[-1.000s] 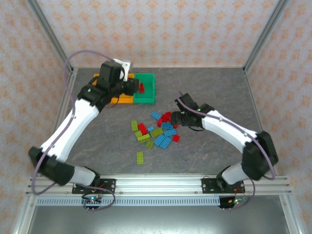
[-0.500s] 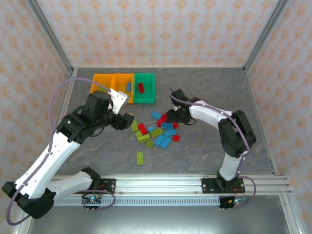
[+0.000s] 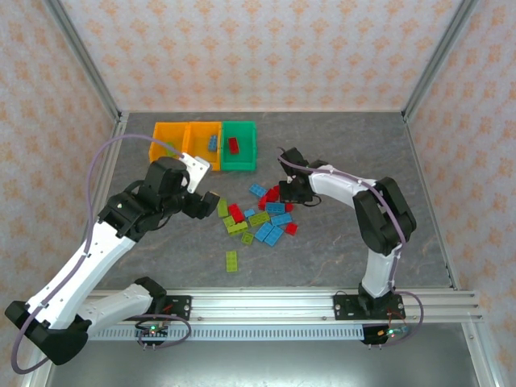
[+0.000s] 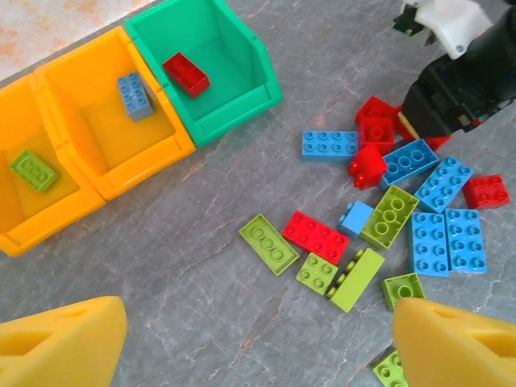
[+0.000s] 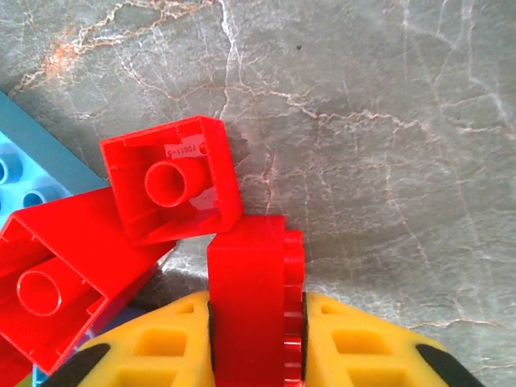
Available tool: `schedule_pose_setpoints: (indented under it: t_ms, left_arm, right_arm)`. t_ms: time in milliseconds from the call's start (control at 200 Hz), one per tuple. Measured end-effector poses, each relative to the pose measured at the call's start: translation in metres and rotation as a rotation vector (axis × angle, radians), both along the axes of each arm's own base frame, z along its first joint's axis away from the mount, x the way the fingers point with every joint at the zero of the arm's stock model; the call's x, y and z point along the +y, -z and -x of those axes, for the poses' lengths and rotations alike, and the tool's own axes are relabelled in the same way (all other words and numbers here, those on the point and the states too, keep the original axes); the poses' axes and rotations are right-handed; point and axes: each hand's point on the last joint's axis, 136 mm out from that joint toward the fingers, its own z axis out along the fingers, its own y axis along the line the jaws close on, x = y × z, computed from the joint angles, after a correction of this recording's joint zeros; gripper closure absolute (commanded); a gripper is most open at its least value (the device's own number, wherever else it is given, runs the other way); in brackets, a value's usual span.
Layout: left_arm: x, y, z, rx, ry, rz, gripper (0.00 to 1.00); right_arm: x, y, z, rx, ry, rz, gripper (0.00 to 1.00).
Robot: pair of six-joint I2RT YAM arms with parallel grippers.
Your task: Sort the legos into containers by color
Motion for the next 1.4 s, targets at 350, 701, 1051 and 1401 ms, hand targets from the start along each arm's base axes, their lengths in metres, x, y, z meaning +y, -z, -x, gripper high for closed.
schedule_pose_setpoints:
  t_ms: [350, 701, 1051, 1401]
  left_arm:
    - [0.026, -0.008, -0.004, -0.094, -0.116, -0.046, 0.12]
    - [0.055, 0.001, -0.011, -0.097, -0.261, -0.070, 0.11]
    - [0.059, 0.002, -0.016, -0.097, -0.285, -0.063, 0.10]
    - [0.049, 0.025, -0.039, 0.060, -0.420, 0.056, 0.02]
  right_arm:
    - [0.018, -0.130, -0.019, -0.321, 0.025, -0.117, 0.78]
    - [0.141, -0.169, -0.123, -0.516, -0.029, -0.235, 0.78]
    - [0.162, -0.085, -0.192, -0.445, -0.042, -0.086, 0.56]
    - [0.135, -0.149, -0.141, -0.372, -0.100, -0.111, 0.50]
